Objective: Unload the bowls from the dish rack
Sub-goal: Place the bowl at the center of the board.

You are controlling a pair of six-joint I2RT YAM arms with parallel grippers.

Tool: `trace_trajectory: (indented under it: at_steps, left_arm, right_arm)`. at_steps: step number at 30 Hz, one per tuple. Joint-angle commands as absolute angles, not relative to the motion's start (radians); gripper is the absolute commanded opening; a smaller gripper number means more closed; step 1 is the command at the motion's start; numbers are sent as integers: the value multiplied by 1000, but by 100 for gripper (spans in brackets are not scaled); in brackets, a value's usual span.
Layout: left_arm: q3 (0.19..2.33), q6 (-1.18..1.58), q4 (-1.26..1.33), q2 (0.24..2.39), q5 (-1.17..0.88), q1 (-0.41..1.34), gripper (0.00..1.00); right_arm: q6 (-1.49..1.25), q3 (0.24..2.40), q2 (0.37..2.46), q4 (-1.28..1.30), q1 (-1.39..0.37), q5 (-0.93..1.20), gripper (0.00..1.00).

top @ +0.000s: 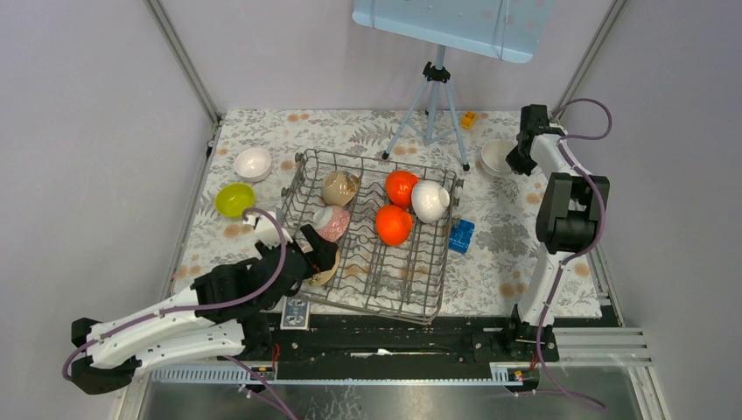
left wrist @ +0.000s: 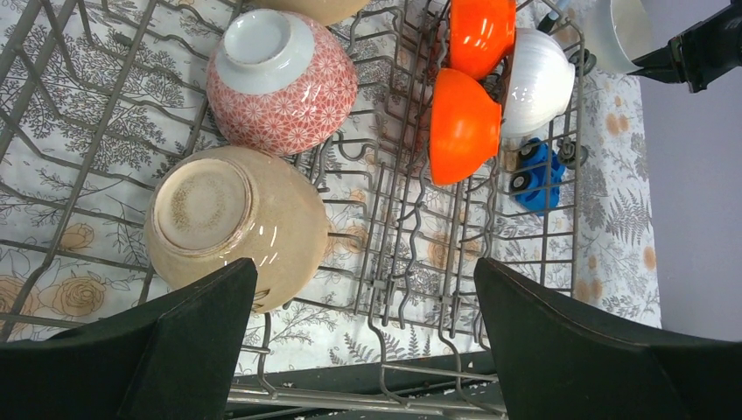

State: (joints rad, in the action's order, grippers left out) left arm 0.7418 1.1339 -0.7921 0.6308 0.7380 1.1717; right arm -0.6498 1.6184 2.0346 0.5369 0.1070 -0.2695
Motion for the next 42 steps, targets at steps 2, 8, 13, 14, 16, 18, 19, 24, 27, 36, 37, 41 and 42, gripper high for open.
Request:
trace_trajectory:
  at_steps: [2,8,13,14,16,18,19,24,27,36,37,41,42]
  left_arm:
    - [745,1122,-756,661,740,1167,99]
    - [749,1145,-759,678,725,1167,99]
    - [738,1159,-767,662,714,1168,99]
    - [734,1161,-767,659,712,1167,99]
    - [731,1166,-767,654,712,1168,99]
    - [731,1167,-766,653,709,1167,99]
    - [732,1165,-764,654,707,1167,99]
    - [742,1146,-763,667,703,1167,99]
    - [745,1115,-751,676,692,1167,99]
    - [725,968,-607,683,632,1168,99]
    - [717,940,-573,683,612,1168,99]
    - [693,876,-438,697,550,1168,99]
    - [692,862,-411,702,538,1167,99]
  right_arm:
    - [-626,1682,2047,532,115,-249,0]
    - [-617,1684,2081,552,120,-251,0]
    - [-609,1642,2080,528,125,-246,0]
    - [-607,1637,2080,528,126,-242,0]
    - [-605,1625,2082,525,128,-237,0]
    - [-604,1614,2080,525,130,-228,6]
    - [-603,1609,2079,525,130,-224,11]
    - [-605,1585,2063,519,130,-204,41]
    - [-610,1565,2041,515,130,-192,59]
    - [-656,1523,1850,545,131,-141,87]
    - [-662,1506,1810,547,130,-140,88]
    - [-678,1411,1611,546,130,-139,89]
    - [-678,1379,1551,547,129,-138,89]
